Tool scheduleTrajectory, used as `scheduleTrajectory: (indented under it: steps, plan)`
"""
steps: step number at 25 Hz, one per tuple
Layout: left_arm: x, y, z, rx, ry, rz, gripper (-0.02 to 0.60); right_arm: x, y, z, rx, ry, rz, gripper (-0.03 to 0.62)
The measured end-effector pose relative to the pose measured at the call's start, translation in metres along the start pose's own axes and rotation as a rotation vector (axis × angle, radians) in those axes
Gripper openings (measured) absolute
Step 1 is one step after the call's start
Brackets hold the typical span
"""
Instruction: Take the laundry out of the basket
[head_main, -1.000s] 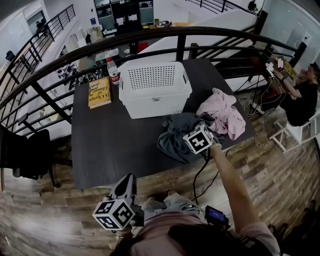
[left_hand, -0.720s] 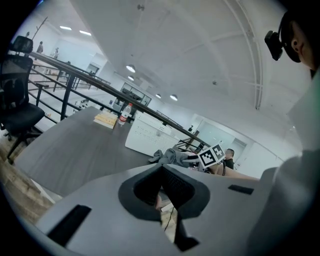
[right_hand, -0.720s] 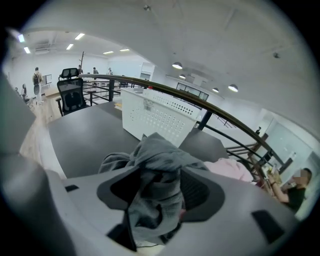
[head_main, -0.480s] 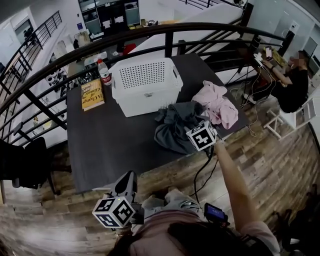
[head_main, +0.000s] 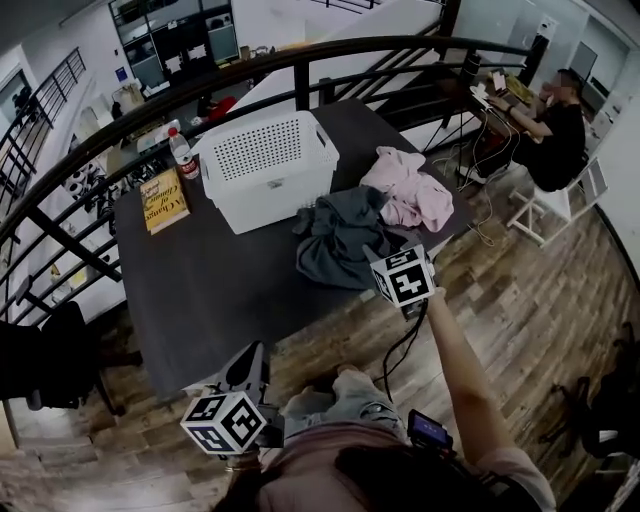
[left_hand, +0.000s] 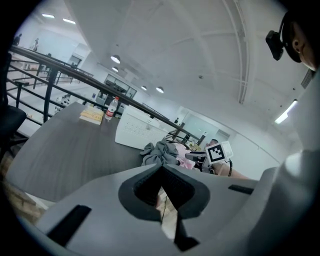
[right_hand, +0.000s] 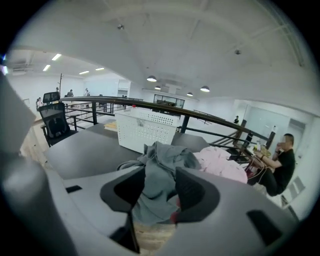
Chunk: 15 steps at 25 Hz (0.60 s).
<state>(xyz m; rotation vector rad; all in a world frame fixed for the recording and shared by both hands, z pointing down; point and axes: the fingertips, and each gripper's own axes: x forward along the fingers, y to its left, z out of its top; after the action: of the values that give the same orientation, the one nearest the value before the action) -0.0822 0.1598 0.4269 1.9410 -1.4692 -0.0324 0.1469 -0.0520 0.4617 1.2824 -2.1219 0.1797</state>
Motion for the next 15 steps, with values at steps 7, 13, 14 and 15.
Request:
scheduleTrajectory:
  steps: [7,13,14,15]
  plan:
    - [-0.006,0.005,-0.009,0.035,0.034,-0.046,-0.003,-0.044,0.017,-0.001,0.107,-0.067,-0.01,0.151]
    - [-0.008,-0.008,-0.015,0.063,0.05,-0.077,-0.003,-0.076,0.024,0.002,0.207,-0.151,0.006,0.106]
    - [-0.007,-0.01,-0.016,0.066,0.051,-0.079,-0.003,-0.08,0.024,0.003,0.223,-0.163,0.013,0.1]
    - [-0.005,-0.012,-0.016,0.067,0.05,-0.08,-0.003,-0.082,0.025,0.004,0.238,-0.175,0.019,0.089]
